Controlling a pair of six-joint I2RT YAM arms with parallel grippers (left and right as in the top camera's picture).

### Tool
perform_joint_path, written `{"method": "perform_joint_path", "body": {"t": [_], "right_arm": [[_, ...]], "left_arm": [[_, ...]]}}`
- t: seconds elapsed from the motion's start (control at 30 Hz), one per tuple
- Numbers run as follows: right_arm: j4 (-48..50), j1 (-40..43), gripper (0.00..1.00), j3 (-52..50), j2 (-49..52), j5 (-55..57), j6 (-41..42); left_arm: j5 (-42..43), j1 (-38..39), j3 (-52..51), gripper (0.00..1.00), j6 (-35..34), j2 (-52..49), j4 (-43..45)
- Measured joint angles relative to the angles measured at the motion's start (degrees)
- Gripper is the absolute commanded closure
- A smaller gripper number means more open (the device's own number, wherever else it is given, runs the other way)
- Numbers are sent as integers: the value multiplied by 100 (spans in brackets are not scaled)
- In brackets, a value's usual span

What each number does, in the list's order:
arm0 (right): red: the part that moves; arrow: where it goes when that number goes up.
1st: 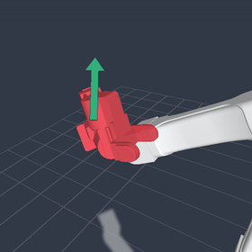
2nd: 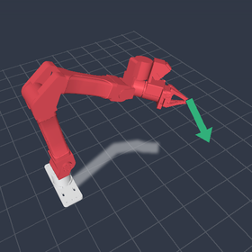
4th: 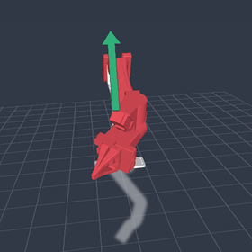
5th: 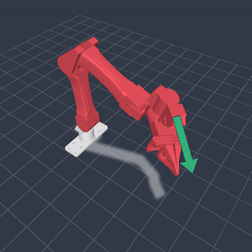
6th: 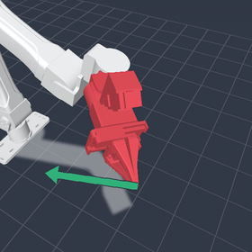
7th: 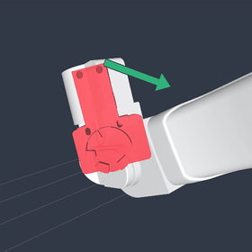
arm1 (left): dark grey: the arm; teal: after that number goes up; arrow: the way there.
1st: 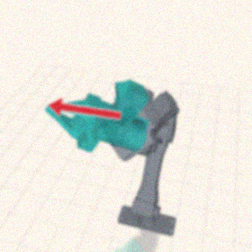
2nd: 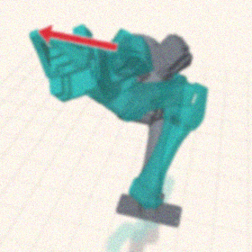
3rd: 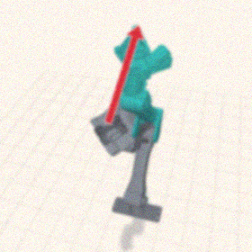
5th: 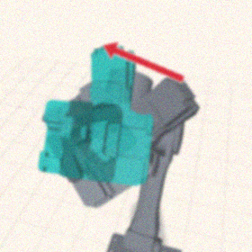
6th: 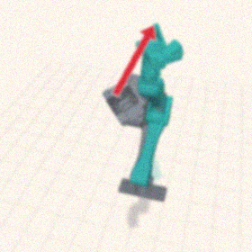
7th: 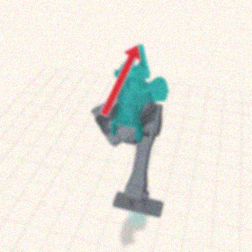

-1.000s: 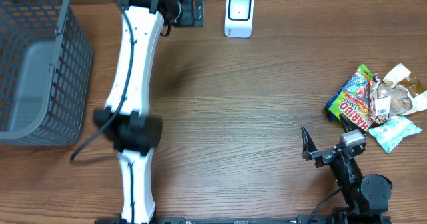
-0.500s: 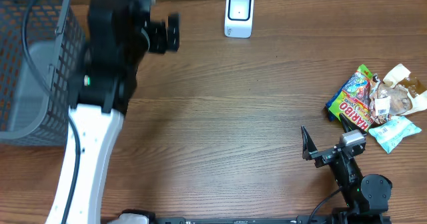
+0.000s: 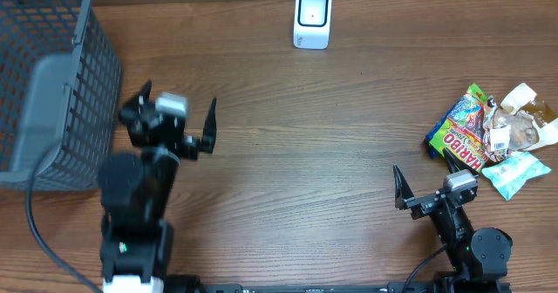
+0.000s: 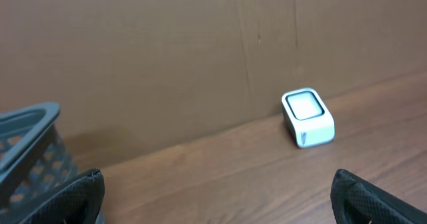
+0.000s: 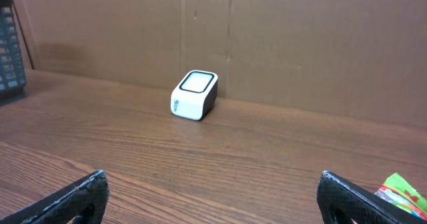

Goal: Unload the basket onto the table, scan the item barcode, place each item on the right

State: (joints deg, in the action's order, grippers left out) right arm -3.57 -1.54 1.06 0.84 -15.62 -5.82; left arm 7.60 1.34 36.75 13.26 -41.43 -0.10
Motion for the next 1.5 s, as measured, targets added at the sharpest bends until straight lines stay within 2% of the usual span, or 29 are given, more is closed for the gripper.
{"method": "perform_joint_path", "body": {"t": [0.43,0.7,1.0,1.23,1.5], "right_arm": [[-4,0,0,0,0,-2,2],[-7,0,0,0,0,0,0],[-4,0,0,0,0,0,4],[-7,0,0,0,0,0,2],[0,0,0,0,0,0,2]], "left_arm": [[-9,-2,-2243,0,328,2656,313],[-31,-2,-3257,0,389,3775,660],[-210,-20,-3620,0,501,4041,546],[-264,-227,-3626,0,535,4052,-391],[-313,-262,-3626,0,514,4057,-393]]}}
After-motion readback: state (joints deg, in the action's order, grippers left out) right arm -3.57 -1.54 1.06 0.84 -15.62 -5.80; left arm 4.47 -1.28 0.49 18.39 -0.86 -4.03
